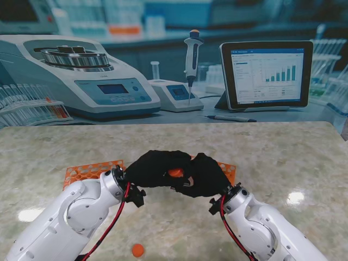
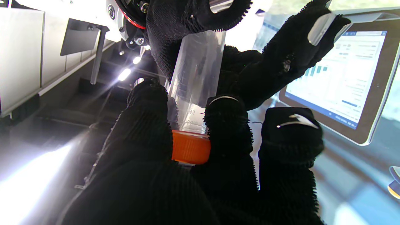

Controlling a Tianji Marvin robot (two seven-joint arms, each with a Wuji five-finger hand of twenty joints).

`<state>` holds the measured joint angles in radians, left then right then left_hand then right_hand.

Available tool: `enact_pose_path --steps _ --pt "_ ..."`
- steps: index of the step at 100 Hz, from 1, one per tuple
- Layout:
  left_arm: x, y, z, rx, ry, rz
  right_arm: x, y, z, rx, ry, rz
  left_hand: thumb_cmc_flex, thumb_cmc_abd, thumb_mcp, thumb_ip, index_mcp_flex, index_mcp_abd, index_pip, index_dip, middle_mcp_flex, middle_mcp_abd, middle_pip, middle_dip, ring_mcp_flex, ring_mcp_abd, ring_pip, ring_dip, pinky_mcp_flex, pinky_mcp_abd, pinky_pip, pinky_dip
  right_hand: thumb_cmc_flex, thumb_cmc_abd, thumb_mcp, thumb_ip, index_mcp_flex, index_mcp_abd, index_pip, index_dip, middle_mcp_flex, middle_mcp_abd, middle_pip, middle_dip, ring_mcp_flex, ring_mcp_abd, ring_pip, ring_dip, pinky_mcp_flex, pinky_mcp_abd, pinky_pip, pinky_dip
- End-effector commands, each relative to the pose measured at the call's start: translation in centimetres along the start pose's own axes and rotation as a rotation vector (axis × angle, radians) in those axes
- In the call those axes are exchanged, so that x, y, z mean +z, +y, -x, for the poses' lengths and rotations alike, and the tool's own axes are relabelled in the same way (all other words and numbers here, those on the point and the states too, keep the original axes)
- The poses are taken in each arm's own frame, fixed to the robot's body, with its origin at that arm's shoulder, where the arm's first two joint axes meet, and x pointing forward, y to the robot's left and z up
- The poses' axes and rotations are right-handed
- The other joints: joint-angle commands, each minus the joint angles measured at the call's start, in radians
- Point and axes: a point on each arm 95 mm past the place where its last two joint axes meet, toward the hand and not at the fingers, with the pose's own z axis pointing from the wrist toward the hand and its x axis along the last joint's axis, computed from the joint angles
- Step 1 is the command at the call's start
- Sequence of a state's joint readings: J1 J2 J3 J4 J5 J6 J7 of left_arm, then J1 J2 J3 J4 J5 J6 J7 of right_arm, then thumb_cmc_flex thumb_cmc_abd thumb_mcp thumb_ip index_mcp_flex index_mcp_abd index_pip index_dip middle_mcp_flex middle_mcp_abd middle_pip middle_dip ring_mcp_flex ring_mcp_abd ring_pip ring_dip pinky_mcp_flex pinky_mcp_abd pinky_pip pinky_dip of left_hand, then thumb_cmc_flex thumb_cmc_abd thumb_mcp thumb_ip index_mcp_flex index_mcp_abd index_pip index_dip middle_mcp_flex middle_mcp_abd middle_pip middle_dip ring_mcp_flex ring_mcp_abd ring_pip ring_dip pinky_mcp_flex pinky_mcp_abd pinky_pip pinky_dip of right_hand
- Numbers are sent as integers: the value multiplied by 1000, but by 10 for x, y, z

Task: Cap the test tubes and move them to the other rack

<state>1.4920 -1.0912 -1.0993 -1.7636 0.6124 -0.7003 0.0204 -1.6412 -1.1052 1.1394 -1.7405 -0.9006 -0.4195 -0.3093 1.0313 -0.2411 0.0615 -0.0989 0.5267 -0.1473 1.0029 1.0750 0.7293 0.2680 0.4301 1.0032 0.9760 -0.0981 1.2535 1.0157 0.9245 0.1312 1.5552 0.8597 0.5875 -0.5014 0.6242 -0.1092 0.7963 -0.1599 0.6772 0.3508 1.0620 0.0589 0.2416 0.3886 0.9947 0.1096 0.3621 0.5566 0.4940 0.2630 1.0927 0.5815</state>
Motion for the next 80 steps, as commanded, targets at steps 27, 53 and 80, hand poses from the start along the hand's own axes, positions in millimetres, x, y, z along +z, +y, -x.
enact_pose_path --steps 27,53,80 --pt "5 -5 -10 11 42 -16 0 -5 8 5 -46 -12 260 147 392 38 118 -53 101 -17 85 -223 154 104 -33 -106 -47 20 16 -45 6 -17 167 1 71 -34 -70 -6 156 -73 -3 -5 6 2 40 -25 35 43 53 -26 67 51" --pt "4 -6 -10 14 46 -15 3 -6 9 26 -56 1 260 147 388 38 120 -53 96 -28 87 -224 148 105 -33 -106 -49 25 11 -42 2 -13 291 113 105 -19 -47 -18 186 -3 45 -1 57 128 118 -50 120 118 114 -51 100 55" --pt "2 -5 -11 15 48 0 6 -5 8 29 -58 22 260 142 367 45 115 -57 64 -58 91 -231 127 94 -38 -97 -60 27 -25 -18 -3 -2 346 221 109 -28 -11 4 86 205 101 22 179 246 267 -124 269 232 266 -86 189 75"
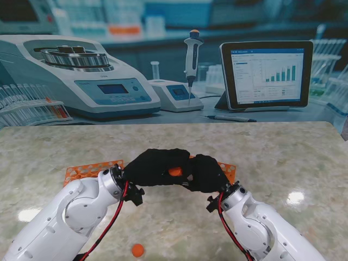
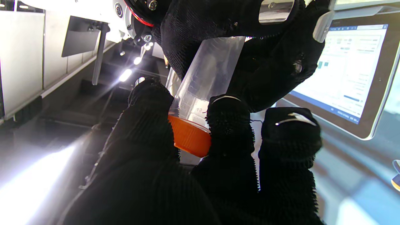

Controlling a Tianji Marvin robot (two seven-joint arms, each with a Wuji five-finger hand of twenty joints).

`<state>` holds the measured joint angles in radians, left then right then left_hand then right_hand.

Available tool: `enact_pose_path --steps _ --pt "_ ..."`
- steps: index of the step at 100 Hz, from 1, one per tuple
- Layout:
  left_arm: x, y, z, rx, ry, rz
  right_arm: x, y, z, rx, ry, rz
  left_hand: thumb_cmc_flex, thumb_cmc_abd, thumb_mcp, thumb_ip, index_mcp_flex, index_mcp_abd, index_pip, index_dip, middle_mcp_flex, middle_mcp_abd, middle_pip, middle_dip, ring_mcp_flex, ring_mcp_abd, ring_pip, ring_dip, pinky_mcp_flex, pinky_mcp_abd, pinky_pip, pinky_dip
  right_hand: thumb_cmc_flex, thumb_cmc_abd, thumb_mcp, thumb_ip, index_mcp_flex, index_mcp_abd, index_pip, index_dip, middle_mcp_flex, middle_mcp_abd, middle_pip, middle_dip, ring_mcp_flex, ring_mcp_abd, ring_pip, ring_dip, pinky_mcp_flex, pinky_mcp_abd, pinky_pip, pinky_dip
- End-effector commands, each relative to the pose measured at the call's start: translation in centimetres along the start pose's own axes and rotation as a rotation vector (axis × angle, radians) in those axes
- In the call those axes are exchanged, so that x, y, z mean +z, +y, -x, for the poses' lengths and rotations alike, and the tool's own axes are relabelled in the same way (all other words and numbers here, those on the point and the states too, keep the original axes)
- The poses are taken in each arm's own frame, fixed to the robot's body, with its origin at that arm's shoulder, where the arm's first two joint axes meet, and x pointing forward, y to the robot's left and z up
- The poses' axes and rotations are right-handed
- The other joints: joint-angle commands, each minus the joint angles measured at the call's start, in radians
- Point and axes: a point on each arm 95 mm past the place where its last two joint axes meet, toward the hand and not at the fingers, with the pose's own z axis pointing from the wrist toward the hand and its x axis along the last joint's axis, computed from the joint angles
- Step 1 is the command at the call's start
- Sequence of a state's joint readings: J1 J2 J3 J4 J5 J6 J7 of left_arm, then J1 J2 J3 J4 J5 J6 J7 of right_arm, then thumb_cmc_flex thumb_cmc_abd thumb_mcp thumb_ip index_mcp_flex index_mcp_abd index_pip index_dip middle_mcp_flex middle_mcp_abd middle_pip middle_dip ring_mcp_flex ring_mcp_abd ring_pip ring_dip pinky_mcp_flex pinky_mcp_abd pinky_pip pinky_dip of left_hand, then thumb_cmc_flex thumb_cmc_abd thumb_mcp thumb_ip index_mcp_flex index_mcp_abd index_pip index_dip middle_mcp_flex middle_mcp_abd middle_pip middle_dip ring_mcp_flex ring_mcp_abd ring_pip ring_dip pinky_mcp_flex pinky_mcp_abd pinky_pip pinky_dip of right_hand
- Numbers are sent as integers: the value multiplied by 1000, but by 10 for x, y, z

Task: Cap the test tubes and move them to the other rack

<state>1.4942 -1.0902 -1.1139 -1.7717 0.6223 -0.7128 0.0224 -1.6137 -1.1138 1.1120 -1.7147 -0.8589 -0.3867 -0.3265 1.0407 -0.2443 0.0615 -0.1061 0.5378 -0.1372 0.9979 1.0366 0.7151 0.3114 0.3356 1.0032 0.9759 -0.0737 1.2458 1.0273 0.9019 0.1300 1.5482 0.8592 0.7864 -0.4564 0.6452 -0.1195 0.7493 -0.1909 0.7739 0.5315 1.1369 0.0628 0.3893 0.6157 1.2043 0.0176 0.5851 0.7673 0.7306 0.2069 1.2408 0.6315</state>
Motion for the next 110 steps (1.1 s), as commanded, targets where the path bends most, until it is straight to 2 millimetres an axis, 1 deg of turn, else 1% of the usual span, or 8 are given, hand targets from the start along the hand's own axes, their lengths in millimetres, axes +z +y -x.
enact_pose_path --steps 1,29,39,43,53,67,104,110 --pt "3 0 -10 -4 38 5 0 -2 5 -5 -25 -1 250 144 363 53 104 -66 62 -26 104 -274 216 91 -39 -118 -56 15 -9 -14 3 -2 147 177 89 -20 35 34 -13 31 27 16 38 20 60 -35 52 26 34 -32 44 27" --pt "0 1 -10 1 31 26 1 -1 5 -32 -19 29 250 74 268 88 80 -41 -133 -229 115 -281 57 79 -96 -36 -159 18 -138 38 -29 -5 130 191 104 -39 61 10 -9 100 72 -8 94 44 103 -63 128 62 106 -37 62 52" --pt "-1 0 -9 19 27 38 1 0 4 -35 -18 43 250 47 108 154 52 -63 -158 -301 130 -287 -65 153 -140 -36 -201 29 -197 42 -53 -2 123 197 111 -40 65 -7 -2 141 74 -16 102 54 102 -68 146 60 111 -41 58 63" --pt "-2 -1 -9 28 26 41 1 1 4 -36 -18 47 233 41 78 162 44 -77 -158 -308 124 -294 -79 157 -160 -30 -206 33 -223 47 -42 10 120 203 114 -39 66 -18 6 168 73 -20 107 61 102 -71 152 58 112 -42 57 68" --pt "-3 -2 -10 55 24 45 0 1 4 -40 -17 50 209 17 69 168 34 -99 -160 -313 113 -304 -90 154 -184 -35 -215 33 -248 40 -22 24 115 219 121 -36 66 -43 11 262 68 -31 120 80 101 -77 167 55 113 -45 52 83" --pt "-5 -5 -10 89 20 53 0 2 3 -45 -17 46 212 7 84 171 36 -107 -169 -323 106 -319 -96 152 -216 -36 -239 27 -295 36 -27 29 112 231 129 -33 56 -58 35 317 62 -40 132 93 101 -80 172 58 113 -46 52 85" --pt "-7 -7 -9 131 10 65 -2 5 4 -50 -26 63 250 28 171 169 47 -87 -185 -325 122 -355 -103 138 -207 -36 -260 27 -300 23 -53 32 111 223 134 -35 57 -55 30 319 57 -36 130 93 100 -76 169 58 113 -48 52 89" --pt "-7 -6 -9 127 9 64 -2 6 5 -49 -28 68 250 50 223 133 49 -81 -182 -321 114 -357 -79 128 -197 -33 -243 33 -284 11 -36 30 111 220 133 -36 57 -54 26 314 57 -33 129 92 100 -76 169 59 113 -48 52 90"
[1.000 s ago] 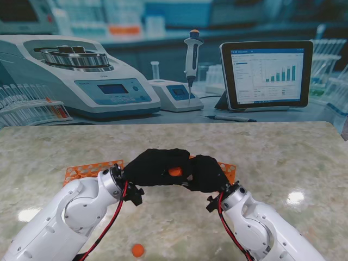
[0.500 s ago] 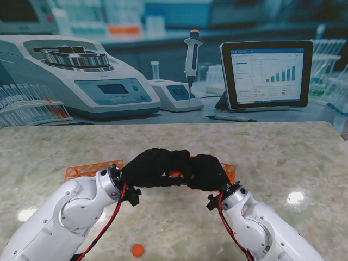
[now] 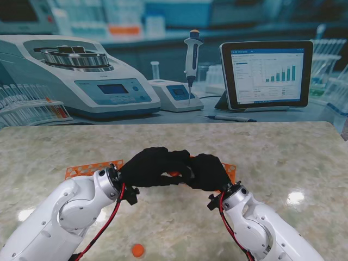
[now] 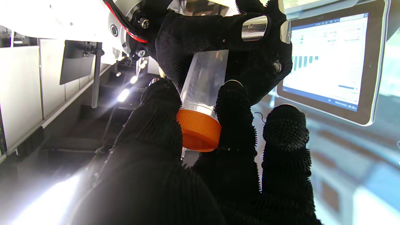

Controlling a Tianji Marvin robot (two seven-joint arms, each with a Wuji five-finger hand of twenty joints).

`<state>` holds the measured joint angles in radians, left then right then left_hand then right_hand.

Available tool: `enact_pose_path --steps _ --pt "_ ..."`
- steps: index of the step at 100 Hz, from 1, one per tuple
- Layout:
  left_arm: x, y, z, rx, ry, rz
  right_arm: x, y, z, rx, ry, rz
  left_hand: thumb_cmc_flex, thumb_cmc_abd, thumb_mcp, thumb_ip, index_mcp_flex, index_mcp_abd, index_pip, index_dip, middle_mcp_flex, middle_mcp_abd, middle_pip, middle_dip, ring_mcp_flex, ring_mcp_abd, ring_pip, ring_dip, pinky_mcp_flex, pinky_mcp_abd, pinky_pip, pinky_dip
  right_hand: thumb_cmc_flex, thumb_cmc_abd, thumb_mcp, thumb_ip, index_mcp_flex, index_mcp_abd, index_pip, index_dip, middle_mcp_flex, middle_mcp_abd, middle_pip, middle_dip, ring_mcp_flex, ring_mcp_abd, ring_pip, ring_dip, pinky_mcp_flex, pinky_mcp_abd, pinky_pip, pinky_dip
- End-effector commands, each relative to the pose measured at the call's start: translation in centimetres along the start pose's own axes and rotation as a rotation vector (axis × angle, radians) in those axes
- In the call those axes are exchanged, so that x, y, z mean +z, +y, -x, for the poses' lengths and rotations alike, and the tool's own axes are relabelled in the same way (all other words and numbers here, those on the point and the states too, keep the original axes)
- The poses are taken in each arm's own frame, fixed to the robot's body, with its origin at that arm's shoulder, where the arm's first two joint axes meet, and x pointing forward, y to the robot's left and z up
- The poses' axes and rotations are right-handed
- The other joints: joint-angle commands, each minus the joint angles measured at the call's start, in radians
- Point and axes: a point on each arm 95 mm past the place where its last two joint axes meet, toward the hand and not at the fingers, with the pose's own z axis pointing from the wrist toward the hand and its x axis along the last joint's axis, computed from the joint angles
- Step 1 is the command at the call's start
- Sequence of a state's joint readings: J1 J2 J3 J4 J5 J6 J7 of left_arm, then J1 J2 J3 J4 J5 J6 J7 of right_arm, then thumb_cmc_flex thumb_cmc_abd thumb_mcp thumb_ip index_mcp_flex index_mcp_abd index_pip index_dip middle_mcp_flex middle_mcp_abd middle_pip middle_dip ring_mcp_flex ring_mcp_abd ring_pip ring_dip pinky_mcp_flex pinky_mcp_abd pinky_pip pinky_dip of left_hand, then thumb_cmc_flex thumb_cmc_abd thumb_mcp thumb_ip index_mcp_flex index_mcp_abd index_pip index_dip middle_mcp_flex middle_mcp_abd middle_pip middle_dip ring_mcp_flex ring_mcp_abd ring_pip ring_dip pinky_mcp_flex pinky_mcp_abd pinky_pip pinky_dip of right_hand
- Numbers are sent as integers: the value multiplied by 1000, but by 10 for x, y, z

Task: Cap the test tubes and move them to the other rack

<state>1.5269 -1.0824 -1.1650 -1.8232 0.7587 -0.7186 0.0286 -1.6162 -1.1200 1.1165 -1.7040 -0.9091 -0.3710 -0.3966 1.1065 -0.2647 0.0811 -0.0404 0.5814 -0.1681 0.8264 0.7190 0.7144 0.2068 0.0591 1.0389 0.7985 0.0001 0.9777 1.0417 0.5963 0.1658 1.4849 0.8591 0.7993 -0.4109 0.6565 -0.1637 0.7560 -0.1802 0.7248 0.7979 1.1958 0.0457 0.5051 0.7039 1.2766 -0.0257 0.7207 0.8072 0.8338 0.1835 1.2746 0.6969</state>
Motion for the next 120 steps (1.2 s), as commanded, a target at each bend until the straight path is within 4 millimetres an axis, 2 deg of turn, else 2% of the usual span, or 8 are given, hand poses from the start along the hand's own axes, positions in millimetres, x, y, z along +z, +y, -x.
enact_pose_path --steps 1,7,20,34,45,64,88,120 --pt "-1 1 -3 -6 7 9 0 4 3 -3 -19 20 184 79 209 65 6 -51 -10 -3 114 -253 202 91 -13 -108 29 19 33 -27 32 29 98 174 122 8 51 -65 74 46 -1 -18 13 3 28 -32 33 19 10 -24 18 25" --pt "1 2 -4 -17 9 -1 -1 5 3 -3 -20 23 184 127 283 25 17 -45 21 15 101 -249 291 58 44 -137 84 27 111 -57 91 13 98 166 120 7 56 -59 64 29 0 -15 7 -2 28 -33 33 19 10 -25 18 25" --pt "3 3 -5 -35 13 -14 -1 5 3 -1 -19 24 184 154 351 1 -5 -36 117 79 91 -227 423 93 65 -172 172 46 188 -83 165 -9 101 145 117 6 59 -43 44 -35 3 -4 -12 -21 27 -32 28 19 8 -27 14 26" --pt "5 3 -5 -37 15 -34 -2 4 3 9 -15 24 184 176 381 1 -30 -53 246 200 106 -222 543 120 121 -222 250 37 286 -119 231 -40 108 91 112 17 52 -27 42 -127 -5 6 -42 -47 22 -17 -16 7 -12 -27 -3 22" --pt "6 2 -5 -29 16 -39 -2 3 3 14 -11 23 184 191 390 12 -32 -71 338 301 119 -229 611 97 146 -289 271 -4 335 -131 233 -75 80 1 107 20 -3 -20 128 -268 -17 6 -81 -25 7 -4 -67 8 -40 -23 -21 13" --pt "7 1 -5 -47 19 -42 -3 2 3 22 -9 18 184 203 406 19 -19 -83 421 416 121 -221 677 46 146 -353 310 -94 368 -123 202 -99 -4 -42 52 18 -36 16 114 -340 -50 16 -134 -71 -46 28 -128 -17 -102 -2 -41 6" --pt "9 0 -5 -61 29 -36 -3 0 4 17 -22 5 184 205 416 12 7 -79 442 470 110 -213 703 34 117 -354 353 -161 349 -89 147 -89 -29 -45 24 21 -70 47 96 -410 -88 21 -183 -159 -105 55 -199 -61 -164 16 -69 -11" --pt "10 -4 -7 -61 41 -34 -2 -1 6 9 -40 -19 184 198 419 6 39 -79 440 498 112 -209 698 51 113 -339 358 -176 356 -90 107 -55 -20 -54 20 25 -83 64 82 -443 -107 26 -194 -188 -124 61 -219 -76 -186 22 -69 -13"
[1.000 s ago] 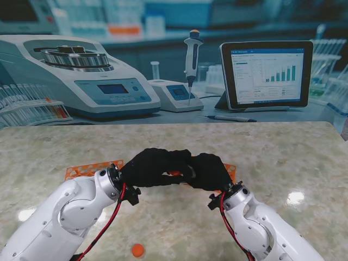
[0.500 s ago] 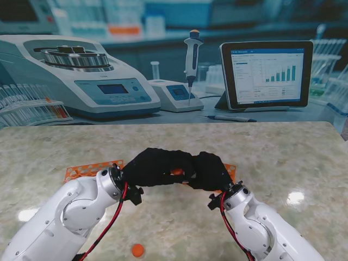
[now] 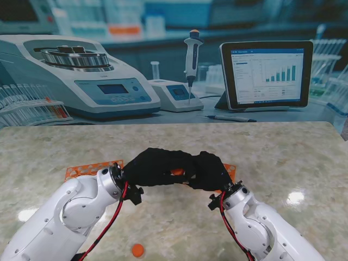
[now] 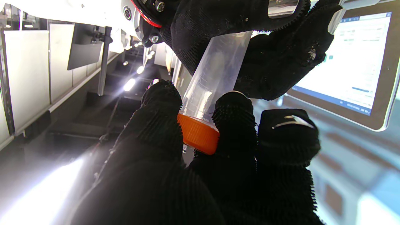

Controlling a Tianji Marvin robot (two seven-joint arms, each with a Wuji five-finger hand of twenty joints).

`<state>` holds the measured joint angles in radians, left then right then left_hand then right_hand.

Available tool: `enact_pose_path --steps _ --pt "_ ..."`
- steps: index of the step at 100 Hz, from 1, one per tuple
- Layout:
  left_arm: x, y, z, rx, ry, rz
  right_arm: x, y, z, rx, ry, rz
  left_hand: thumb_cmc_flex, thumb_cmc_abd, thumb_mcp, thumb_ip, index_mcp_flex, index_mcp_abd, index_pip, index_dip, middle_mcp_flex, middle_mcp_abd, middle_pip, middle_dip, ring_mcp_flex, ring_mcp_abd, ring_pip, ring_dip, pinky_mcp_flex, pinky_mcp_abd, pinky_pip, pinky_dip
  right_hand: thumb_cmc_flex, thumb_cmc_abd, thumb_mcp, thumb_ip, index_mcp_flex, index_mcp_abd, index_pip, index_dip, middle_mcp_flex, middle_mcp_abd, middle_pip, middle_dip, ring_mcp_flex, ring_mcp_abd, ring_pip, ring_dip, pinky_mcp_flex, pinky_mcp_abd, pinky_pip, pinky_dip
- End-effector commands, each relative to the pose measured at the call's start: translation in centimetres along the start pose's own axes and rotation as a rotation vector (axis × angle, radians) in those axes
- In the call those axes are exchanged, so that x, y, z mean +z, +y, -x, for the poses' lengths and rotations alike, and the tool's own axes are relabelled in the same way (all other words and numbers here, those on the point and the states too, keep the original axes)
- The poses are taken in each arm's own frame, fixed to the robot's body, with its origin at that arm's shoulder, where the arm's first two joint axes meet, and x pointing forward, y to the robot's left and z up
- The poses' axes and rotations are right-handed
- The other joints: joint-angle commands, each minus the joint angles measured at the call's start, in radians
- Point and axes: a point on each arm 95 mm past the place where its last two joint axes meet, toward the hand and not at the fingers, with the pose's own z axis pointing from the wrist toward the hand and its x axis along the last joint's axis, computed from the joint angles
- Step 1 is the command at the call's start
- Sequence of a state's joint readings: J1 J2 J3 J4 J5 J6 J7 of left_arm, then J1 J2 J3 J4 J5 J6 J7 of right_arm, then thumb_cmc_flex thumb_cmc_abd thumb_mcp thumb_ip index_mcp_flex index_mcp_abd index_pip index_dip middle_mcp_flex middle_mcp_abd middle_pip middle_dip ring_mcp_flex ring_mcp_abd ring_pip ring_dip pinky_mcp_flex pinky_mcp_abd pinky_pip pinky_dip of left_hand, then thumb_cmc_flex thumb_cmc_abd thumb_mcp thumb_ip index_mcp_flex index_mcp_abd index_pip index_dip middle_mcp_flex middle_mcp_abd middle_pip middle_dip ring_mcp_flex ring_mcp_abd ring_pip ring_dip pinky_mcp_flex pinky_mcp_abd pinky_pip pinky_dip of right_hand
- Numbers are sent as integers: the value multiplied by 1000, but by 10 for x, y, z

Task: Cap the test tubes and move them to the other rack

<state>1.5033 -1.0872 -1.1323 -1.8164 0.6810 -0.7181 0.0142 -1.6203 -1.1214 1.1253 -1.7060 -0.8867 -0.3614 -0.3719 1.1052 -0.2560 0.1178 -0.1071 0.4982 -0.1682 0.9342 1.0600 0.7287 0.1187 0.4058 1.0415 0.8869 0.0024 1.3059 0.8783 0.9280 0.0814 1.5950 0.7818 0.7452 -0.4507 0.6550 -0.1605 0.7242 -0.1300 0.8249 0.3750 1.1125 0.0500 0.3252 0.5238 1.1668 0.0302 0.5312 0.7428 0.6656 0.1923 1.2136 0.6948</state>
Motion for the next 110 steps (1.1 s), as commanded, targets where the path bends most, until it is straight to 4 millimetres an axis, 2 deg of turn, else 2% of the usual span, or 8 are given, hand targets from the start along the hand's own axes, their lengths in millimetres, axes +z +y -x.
enact_pose_path --steps 1,15,79,86,95,99,103,110 --pt "1 -3 -4 3 18 -2 -1 -1 3 -5 -17 -7 186 188 383 72 127 -78 332 160 97 -122 349 49 24 -337 28 -14 24 -5 -9 25 35 -15 21 21 -51 15 -18 -21 -23 20 -13 -8 -15 5 -30 -12 -18 14 -8 -11" --pt "1 -4 -4 -4 22 -14 0 -1 4 -13 -21 -9 186 182 384 67 146 -80 328 170 99 -121 335 57 25 -317 13 -16 24 3 -42 38 67 -19 38 22 -55 17 -16 -33 -28 27 -5 8 -13 0 -29 -16 -13 10 -5 -14" --pt "0 -12 -6 15 32 -28 3 -4 6 -13 -37 -28 186 169 387 65 210 -91 334 189 118 -119 296 58 41 -277 -31 4 40 6 -102 63 5 -31 23 18 -50 36 -64 -71 -48 26 -49 -64 -35 12 -53 -34 -28 17 -11 -19" --pt "0 -13 -6 16 30 -27 3 -5 6 -13 -39 -29 186 169 389 65 217 -92 337 193 117 -115 294 58 42 -277 -33 6 41 7 -106 63 43 -25 35 21 -55 28 -49 -63 -44 26 -45 -67 -31 11 -51 -35 -27 15 -7 -17" --pt "-1 -13 -6 11 26 -26 4 -5 7 -9 -41 -29 186 167 391 65 213 -90 336 195 117 -114 294 60 42 -277 -34 8 42 8 -108 65 128 37 67 28 -44 3 -10 -61 -31 25 -19 -9 -14 2 -28 -25 -16 8 10 -9" --pt "-1 -12 -6 9 23 -26 4 -5 7 -8 -40 -25 186 167 391 64 212 -90 334 196 115 -113 294 62 42 -277 -35 9 43 7 -108 65 150 78 82 33 -20 -7 -21 -37 -18 22 -19 9 -5 -3 -9 -14 -7 3 21 -5" --pt "-1 -12 -6 7 21 -24 5 -5 6 -7 -38 -19 186 167 392 64 211 -89 333 196 114 -112 294 62 42 -277 -35 9 43 7 -108 66 160 117 94 44 15 -14 -69 39 -4 23 -8 24 10 -10 11 0 4 1 30 -2" --pt "0 -11 -6 1 17 -22 6 -5 6 -3 -33 -13 186 165 392 63 208 -88 328 195 113 -110 294 65 43 -276 -36 11 43 7 -108 67 164 153 117 49 38 -19 -82 105 7 24 27 51 28 -21 43 21 19 -7 41 1"
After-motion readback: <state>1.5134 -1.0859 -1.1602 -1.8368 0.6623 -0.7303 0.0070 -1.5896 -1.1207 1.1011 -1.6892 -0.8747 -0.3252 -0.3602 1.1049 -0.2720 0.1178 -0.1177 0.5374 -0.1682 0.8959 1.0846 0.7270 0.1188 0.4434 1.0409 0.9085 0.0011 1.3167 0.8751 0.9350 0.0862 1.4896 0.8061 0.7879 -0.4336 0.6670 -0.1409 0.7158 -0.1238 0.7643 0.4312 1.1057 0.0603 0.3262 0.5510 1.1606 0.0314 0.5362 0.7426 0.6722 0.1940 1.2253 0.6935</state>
